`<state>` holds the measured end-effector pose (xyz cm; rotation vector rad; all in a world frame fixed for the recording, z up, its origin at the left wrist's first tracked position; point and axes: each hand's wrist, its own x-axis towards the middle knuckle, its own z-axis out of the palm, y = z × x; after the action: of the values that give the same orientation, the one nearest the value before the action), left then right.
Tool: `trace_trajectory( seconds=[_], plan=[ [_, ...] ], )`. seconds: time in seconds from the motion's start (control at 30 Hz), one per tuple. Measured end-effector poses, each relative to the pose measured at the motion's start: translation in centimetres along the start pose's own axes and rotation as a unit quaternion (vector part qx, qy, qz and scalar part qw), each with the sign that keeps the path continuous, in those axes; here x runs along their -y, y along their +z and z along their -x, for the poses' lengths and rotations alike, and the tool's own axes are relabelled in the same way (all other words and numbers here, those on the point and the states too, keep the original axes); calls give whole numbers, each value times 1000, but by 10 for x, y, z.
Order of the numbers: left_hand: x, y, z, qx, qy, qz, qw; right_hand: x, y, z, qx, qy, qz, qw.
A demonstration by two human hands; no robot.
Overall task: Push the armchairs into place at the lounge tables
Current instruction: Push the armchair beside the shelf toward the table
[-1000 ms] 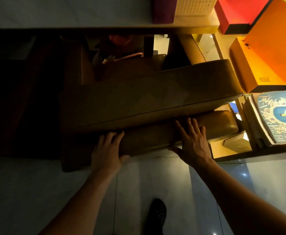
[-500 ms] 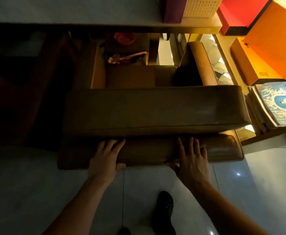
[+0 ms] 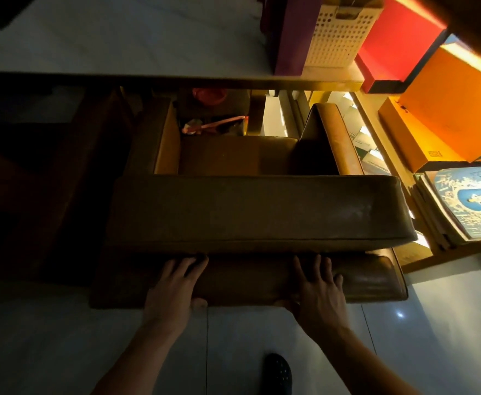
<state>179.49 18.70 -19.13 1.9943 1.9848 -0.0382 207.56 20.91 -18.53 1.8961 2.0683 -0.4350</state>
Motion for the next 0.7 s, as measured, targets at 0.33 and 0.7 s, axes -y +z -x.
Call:
trace_trajectory(
  seconds=[0.33, 0.7],
  plan=[
    [-2, -7, -82, -26, -15, 6, 1000, -13, -28, -82, -50, -12, -8, 999],
    [-6, -12, -105, -31, -27, -7, 999, -17, -34, -110, -66, -16, 18, 998]
  ],
)
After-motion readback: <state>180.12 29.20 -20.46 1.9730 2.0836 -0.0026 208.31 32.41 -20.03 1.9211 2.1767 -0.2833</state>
